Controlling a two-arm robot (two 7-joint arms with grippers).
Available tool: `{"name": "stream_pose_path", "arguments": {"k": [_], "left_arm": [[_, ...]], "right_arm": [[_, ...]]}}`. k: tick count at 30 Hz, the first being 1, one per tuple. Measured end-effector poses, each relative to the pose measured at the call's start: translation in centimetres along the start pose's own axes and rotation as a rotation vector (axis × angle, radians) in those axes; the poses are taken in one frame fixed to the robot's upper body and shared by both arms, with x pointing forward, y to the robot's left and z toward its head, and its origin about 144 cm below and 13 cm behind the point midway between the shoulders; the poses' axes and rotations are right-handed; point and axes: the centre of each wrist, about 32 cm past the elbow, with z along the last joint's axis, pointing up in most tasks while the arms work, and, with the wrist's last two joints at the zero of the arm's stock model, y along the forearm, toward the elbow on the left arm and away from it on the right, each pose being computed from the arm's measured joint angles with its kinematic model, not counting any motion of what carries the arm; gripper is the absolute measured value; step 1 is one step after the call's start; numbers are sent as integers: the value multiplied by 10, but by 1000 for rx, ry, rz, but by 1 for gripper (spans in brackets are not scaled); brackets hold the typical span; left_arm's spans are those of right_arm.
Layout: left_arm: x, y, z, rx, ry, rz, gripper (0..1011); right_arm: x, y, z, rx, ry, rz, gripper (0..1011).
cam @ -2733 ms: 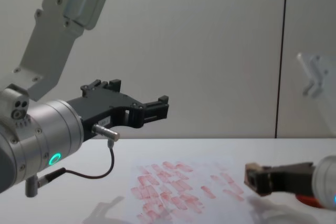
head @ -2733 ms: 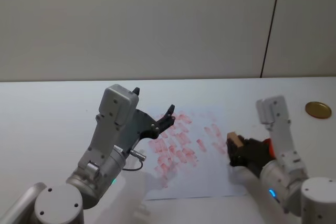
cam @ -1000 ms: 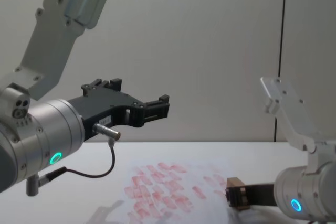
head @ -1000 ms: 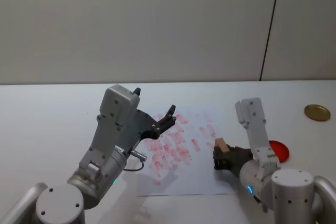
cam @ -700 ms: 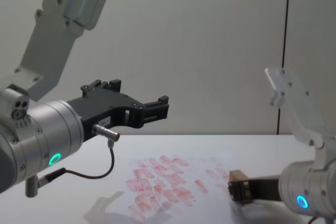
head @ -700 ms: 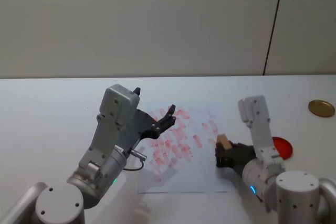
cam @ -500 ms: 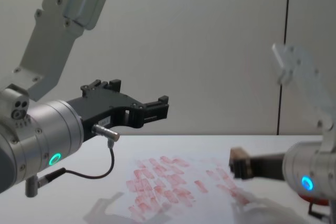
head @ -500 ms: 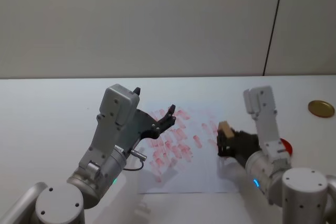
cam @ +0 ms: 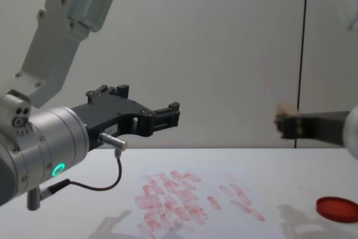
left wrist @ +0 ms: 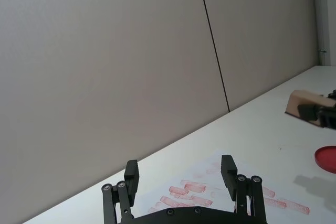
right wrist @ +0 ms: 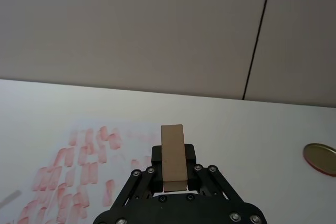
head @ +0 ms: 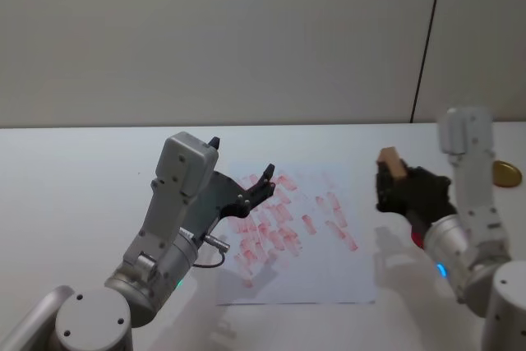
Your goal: Use the one hand to pick up the stamp and affix it onto the A4 paper.
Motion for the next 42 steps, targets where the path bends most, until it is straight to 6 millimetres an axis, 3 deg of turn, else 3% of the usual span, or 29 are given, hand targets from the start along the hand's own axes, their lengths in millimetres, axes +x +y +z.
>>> {"name": "stream_pose_path", "arguments": {"k": [11, 22, 42], "left_arm": [[0, 0, 0, 0, 0, 0, 993], [0, 0, 0, 0, 0, 0, 993], [0, 0, 0, 0, 0, 0, 993]], "right_arm": [[28, -13, -6, -29, 23, -96, 220], [54, -5, -26, -115, 37, -152, 219], [64, 20, -45, -203, 61, -98, 220]]}}
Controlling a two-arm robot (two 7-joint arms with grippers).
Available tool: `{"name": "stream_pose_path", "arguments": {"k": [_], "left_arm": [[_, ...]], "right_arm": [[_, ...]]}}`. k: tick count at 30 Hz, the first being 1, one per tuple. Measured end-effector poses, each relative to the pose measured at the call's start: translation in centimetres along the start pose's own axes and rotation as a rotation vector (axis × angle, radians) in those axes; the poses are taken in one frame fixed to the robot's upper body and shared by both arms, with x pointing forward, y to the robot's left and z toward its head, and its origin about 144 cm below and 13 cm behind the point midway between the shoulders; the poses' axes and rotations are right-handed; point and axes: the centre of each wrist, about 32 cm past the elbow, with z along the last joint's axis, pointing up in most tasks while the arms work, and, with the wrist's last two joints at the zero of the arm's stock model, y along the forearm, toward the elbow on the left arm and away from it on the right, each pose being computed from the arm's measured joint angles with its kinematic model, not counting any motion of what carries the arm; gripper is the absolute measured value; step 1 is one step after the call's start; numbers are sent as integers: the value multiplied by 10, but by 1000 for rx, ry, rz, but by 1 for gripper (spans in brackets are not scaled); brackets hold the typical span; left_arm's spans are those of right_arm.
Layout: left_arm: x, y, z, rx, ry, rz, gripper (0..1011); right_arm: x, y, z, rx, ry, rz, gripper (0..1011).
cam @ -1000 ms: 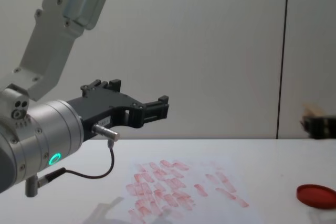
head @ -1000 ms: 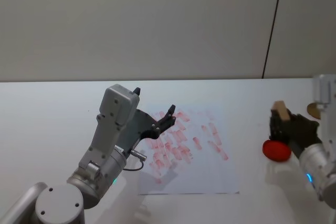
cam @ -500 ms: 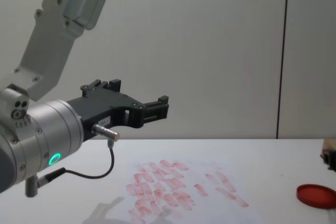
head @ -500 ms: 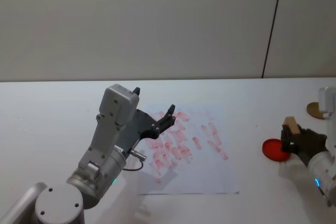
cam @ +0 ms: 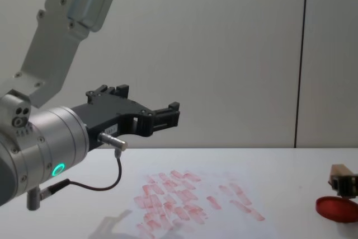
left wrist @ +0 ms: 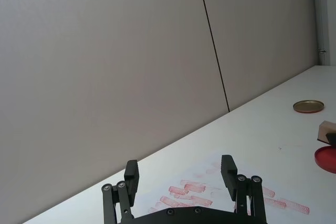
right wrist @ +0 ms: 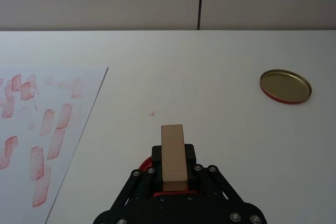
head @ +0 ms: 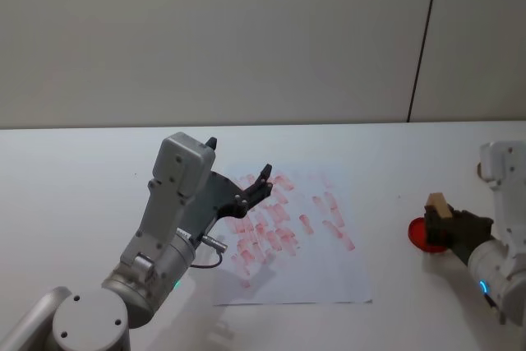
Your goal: Use the one hand to pick up the stamp and affix it onto the A4 paper.
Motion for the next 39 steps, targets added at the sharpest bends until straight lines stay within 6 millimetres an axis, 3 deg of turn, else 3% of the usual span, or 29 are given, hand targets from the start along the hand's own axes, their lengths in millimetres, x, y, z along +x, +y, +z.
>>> {"name": "stream_pose_path", "arguments": {"k": [7, 15, 18, 21, 31, 39], "left_arm": [[0, 0, 0, 0, 0, 0, 993], [0, 0, 0, 0, 0, 0, 993], [0, 0, 0, 0, 0, 0, 993], [0, 0, 0, 0, 0, 0, 993], [0, 0, 0, 0, 0, 0, 993], [0, 0, 0, 0, 0, 0, 993]], "right_arm": [[-1, 1, -2, -15, 4, 19, 247], [-1, -3, -4, -26, 9, 27, 527], [0, -5, -4, -22, 10, 27, 586], [0, -8, -3, -12, 9, 27, 726], [5, -24, -1, 75, -7, 19, 982], [14, -41, -4, 171, -34, 18, 1001]]}}
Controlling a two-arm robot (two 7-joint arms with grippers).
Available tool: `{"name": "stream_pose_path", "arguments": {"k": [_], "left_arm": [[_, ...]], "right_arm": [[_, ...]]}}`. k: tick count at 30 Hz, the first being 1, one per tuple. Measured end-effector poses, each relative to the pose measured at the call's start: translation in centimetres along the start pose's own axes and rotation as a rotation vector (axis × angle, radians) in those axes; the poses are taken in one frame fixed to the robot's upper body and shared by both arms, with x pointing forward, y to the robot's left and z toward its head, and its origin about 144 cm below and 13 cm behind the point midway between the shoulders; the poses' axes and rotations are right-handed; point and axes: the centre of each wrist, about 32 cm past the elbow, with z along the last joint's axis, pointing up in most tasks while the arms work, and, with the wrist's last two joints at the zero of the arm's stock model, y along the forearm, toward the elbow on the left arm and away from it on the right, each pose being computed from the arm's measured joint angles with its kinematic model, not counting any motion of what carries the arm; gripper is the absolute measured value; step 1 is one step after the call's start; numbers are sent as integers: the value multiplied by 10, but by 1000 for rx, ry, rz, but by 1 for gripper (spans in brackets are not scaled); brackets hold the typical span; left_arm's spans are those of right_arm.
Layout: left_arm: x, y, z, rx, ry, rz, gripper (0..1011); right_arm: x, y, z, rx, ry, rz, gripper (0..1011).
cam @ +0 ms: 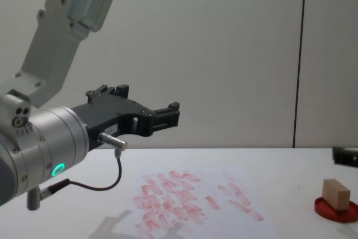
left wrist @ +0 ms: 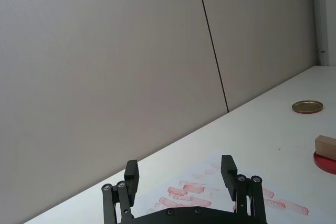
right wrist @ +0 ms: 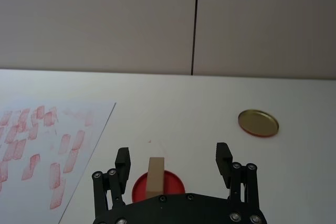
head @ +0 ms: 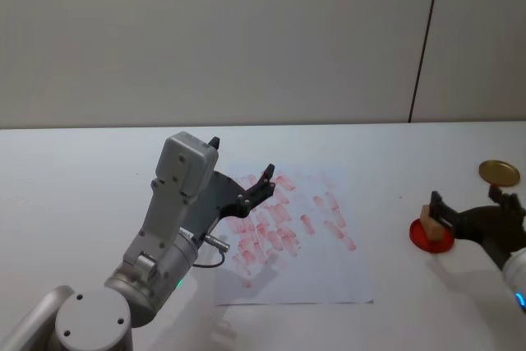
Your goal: Use the one hand to pick up the stamp and affix it onto the A4 paper.
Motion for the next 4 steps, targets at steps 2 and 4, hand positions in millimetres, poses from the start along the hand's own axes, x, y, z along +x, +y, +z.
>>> {"name": "stream_pose_path", "arguments": {"k": [2, 4], "left_arm": [[0, 0, 0, 0, 0, 0, 993], [0, 0, 0, 0, 0, 0, 993]], "right_arm": [[4, -5, -1, 29, -10, 1, 1001], [6, -9, -1, 47, -16, 1, 1001]]}}
